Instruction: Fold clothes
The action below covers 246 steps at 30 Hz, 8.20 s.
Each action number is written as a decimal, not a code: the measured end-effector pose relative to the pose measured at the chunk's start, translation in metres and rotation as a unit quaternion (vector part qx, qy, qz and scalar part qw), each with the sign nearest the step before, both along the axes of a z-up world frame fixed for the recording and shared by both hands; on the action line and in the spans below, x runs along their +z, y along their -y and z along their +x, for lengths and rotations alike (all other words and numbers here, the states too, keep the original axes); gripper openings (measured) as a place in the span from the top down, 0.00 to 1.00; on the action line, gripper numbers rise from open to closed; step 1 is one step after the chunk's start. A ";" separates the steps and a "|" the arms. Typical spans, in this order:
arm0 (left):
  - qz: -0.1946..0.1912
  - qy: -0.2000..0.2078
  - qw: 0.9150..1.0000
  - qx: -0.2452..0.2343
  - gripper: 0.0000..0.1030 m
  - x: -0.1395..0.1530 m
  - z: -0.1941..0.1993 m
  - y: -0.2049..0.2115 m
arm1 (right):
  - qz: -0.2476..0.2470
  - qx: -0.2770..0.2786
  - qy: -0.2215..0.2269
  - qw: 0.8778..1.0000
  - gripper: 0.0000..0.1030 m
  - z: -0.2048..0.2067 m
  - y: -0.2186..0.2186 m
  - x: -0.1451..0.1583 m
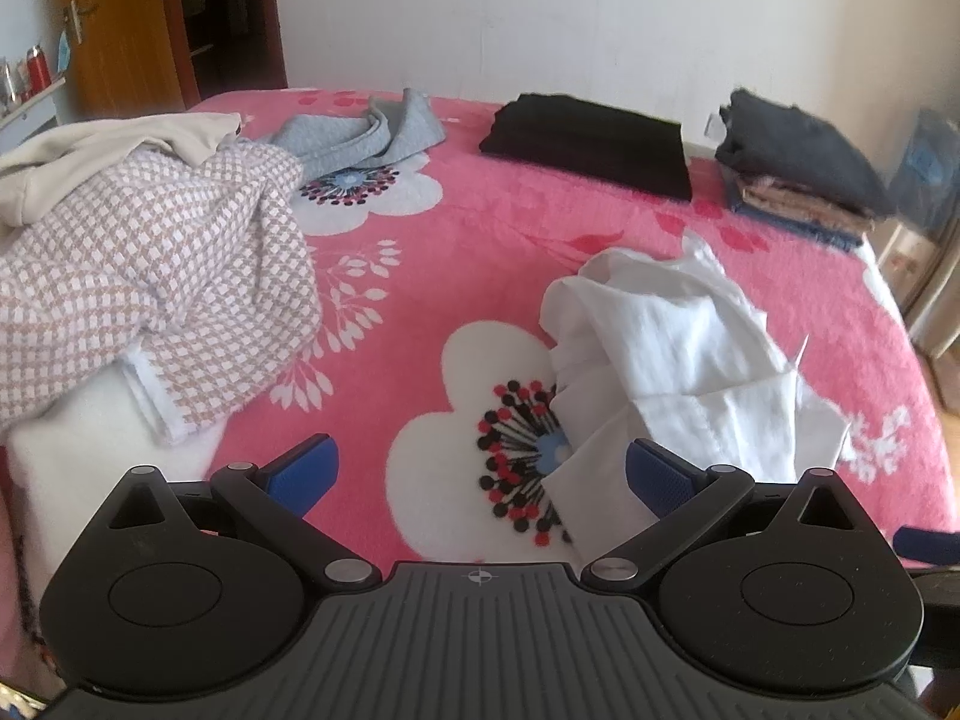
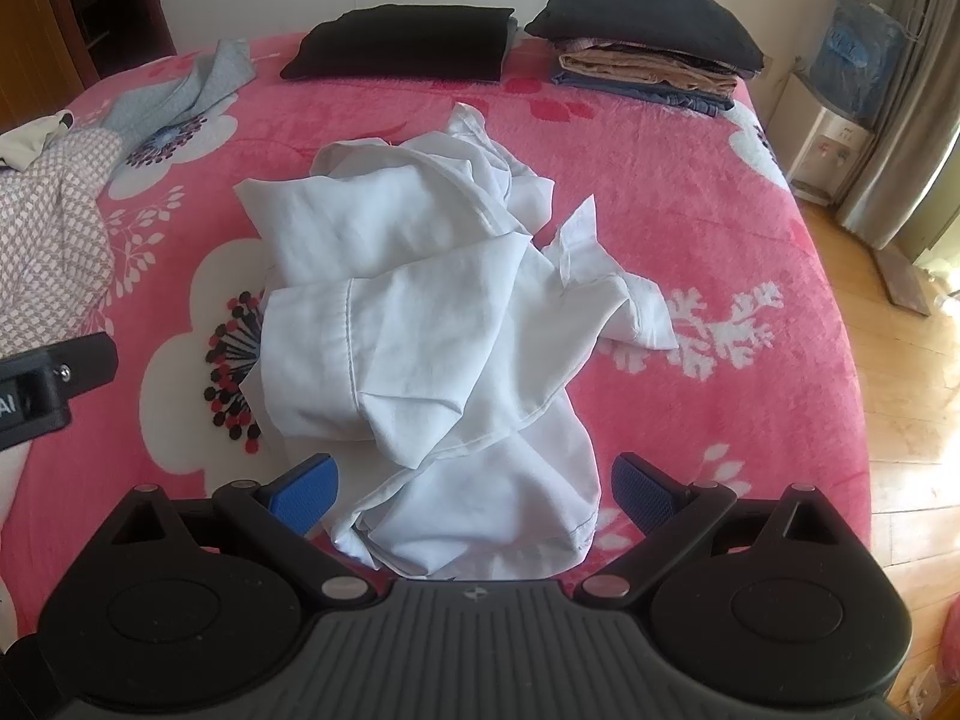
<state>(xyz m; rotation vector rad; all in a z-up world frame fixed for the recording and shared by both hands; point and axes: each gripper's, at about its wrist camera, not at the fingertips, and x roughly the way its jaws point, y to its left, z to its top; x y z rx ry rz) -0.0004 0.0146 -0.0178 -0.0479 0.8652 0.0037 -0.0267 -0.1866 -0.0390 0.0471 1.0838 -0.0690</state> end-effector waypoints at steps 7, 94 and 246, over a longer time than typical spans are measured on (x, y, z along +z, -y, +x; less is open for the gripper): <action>-0.020 0.011 1.000 -0.002 0.00 -0.004 0.004 0.001 | 0.009 -0.006 0.015 1.000 0.03 0.004 0.009 0.000; -0.109 -0.070 0.991 0.007 0.75 -0.079 0.046 -0.023 | 0.254 0.007 0.026 0.967 0.33 0.097 0.159 -0.050; -0.266 -0.141 0.952 -0.062 0.38 -0.096 0.058 0.002 | 0.239 -0.082 0.360 0.898 0.99 0.011 0.238 0.084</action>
